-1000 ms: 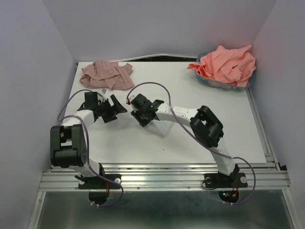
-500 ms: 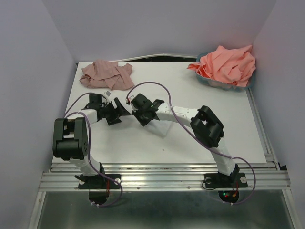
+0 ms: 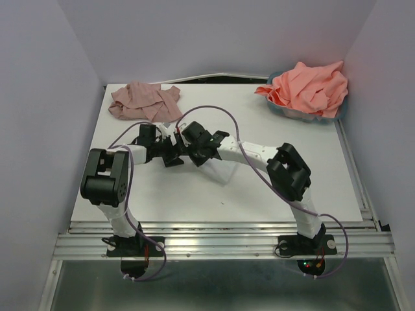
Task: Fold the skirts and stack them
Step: Neatly place the folded skirt to the corner
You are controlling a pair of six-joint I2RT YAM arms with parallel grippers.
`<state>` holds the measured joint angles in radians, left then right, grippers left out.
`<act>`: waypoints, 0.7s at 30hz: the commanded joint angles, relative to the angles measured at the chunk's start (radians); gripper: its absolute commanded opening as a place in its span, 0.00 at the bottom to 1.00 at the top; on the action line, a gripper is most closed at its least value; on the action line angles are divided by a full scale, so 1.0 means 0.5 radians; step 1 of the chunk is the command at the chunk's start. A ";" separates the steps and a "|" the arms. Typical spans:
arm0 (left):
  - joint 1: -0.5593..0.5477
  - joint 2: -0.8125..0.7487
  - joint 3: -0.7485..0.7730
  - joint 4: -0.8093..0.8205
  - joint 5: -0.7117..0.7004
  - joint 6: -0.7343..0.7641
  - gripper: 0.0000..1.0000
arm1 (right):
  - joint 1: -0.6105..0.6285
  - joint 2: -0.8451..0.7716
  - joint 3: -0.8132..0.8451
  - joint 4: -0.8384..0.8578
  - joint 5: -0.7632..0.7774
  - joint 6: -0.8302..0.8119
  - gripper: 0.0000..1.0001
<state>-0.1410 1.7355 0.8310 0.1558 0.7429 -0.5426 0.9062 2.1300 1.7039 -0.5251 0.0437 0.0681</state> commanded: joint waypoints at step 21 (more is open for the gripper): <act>-0.178 0.438 -0.048 0.400 0.294 -0.446 0.86 | -0.011 -0.195 -0.119 0.256 0.115 0.149 0.01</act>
<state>-0.1883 1.8984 0.8318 0.4305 0.9276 -0.7883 0.9043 2.0884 1.6402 -0.5011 0.0551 0.1242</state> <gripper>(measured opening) 0.854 0.023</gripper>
